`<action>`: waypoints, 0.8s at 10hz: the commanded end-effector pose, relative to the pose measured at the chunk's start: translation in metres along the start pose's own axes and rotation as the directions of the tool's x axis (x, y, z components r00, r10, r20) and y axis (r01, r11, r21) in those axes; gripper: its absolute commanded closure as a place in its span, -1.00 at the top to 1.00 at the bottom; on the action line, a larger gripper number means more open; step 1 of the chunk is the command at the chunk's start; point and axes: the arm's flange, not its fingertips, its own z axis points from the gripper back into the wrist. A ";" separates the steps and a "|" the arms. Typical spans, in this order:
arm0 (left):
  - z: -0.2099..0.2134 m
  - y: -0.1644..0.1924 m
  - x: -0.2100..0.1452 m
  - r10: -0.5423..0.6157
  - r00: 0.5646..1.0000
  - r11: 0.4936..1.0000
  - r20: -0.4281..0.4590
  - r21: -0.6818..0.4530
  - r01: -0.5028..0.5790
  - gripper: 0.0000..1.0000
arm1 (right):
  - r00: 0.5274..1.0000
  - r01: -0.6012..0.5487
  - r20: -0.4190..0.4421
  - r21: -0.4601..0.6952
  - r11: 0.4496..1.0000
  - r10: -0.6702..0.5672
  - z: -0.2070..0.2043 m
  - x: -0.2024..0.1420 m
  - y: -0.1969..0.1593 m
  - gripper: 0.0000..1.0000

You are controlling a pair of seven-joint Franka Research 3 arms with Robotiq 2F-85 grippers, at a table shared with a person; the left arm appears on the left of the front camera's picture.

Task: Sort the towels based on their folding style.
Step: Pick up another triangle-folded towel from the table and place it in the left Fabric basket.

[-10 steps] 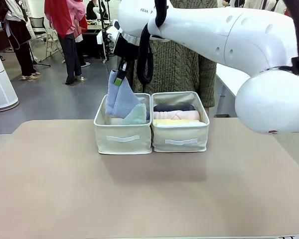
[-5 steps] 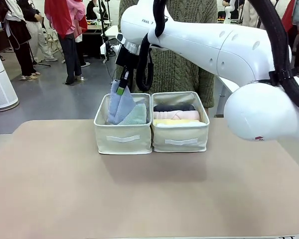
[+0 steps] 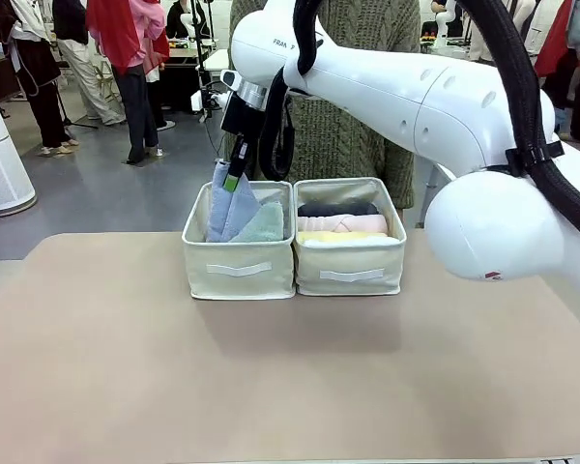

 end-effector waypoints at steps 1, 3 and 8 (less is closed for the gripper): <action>0.000 -0.003 0.000 0.006 1.000 1.000 -0.015 0.002 -0.006 1.00 | 0.999 -0.029 0.026 0.002 1.000 0.029 0.004 0.026 -0.032 -0.68; 0.000 -0.003 0.000 0.006 1.000 1.000 -0.015 0.002 -0.006 1.00 | 0.999 -0.038 0.030 0.004 0.999 0.037 -0.001 0.023 -0.031 -0.68; 0.000 -0.003 0.000 0.006 1.000 1.000 -0.015 0.002 -0.006 1.00 | 0.998 -0.059 0.025 0.016 0.998 0.059 -0.007 0.023 -0.029 -0.68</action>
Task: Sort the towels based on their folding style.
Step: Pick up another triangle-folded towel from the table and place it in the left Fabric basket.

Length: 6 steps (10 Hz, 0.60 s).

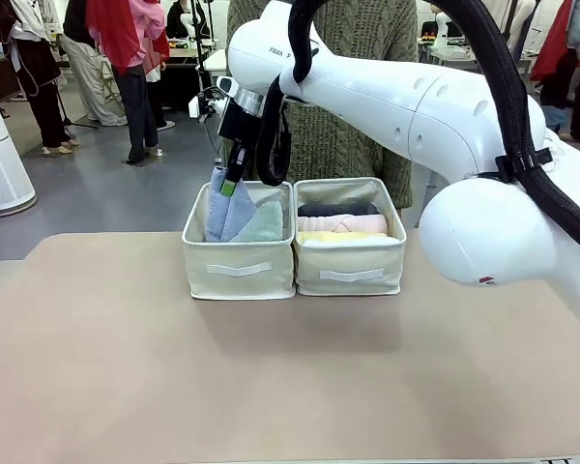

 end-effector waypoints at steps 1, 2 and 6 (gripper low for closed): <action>0.000 -0.003 0.000 0.006 1.000 1.000 -0.015 0.002 -0.006 1.00 | 1.000 -0.024 0.015 0.015 1.000 0.024 0.003 0.021 -0.029 -0.68; 0.000 -0.003 0.000 0.006 1.000 1.000 -0.015 0.002 -0.006 1.00 | 1.000 -0.023 0.008 0.026 0.999 0.023 -0.001 0.021 -0.031 -0.68; 0.000 -0.003 0.000 0.006 1.000 1.000 -0.015 0.002 -0.006 1.00 | 1.000 -0.013 -0.018 0.065 0.998 0.014 -0.017 0.021 -0.036 -0.68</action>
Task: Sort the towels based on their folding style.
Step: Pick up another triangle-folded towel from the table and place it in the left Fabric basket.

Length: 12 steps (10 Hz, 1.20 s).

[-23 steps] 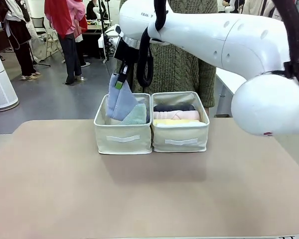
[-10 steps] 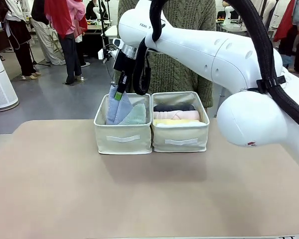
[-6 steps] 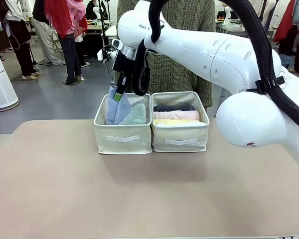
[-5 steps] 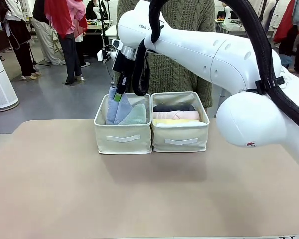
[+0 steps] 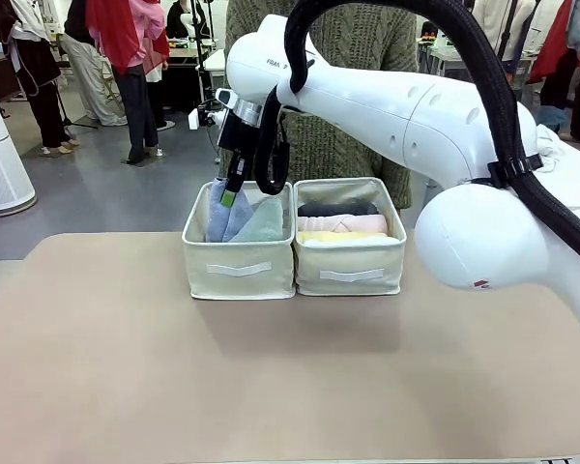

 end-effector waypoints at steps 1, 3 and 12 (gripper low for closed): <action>0.000 -0.003 0.000 0.006 1.000 1.000 -0.015 0.002 -0.006 1.00 | 1.000 -0.020 0.004 0.025 1.000 0.020 0.007 0.026 -0.036 -0.68; 0.000 -0.003 0.000 0.006 1.000 1.000 -0.015 0.002 -0.006 1.00 | 1.000 -0.016 -0.002 0.034 0.999 0.016 0.005 0.024 -0.037 -0.68; 0.000 -0.003 0.000 0.006 1.000 1.000 -0.015 0.002 -0.006 1.00 | 0.997 -0.079 -0.003 0.000 0.997 0.079 0.024 0.038 -0.014 0.51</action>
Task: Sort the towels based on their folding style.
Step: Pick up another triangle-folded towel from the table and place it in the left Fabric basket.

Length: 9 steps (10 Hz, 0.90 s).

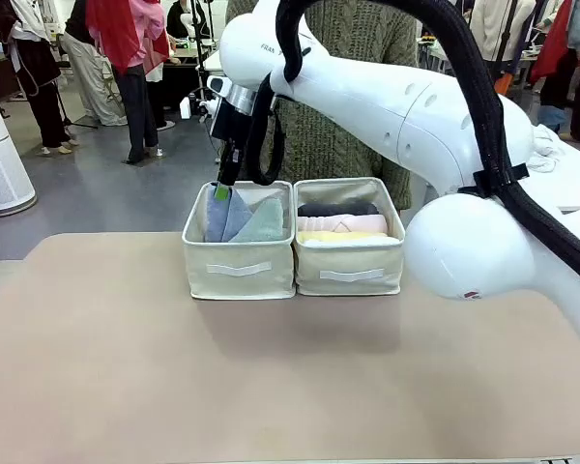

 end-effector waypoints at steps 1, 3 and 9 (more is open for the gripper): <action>0.000 -0.003 0.000 0.006 1.000 1.000 -0.015 0.002 -0.006 1.00 | 1.000 -0.018 -0.005 0.005 1.000 0.018 0.000 0.016 -0.032 0.19; 0.000 -0.003 0.000 0.006 1.000 1.000 -0.015 0.002 -0.006 1.00 | 1.000 -0.023 -0.007 0.011 1.000 0.023 0.000 0.015 -0.030 0.59; 0.000 -0.003 0.000 0.006 1.000 1.000 -0.015 0.002 -0.006 1.00 | 1.000 -0.024 -0.012 0.011 1.000 0.024 0.000 0.016 -0.030 1.00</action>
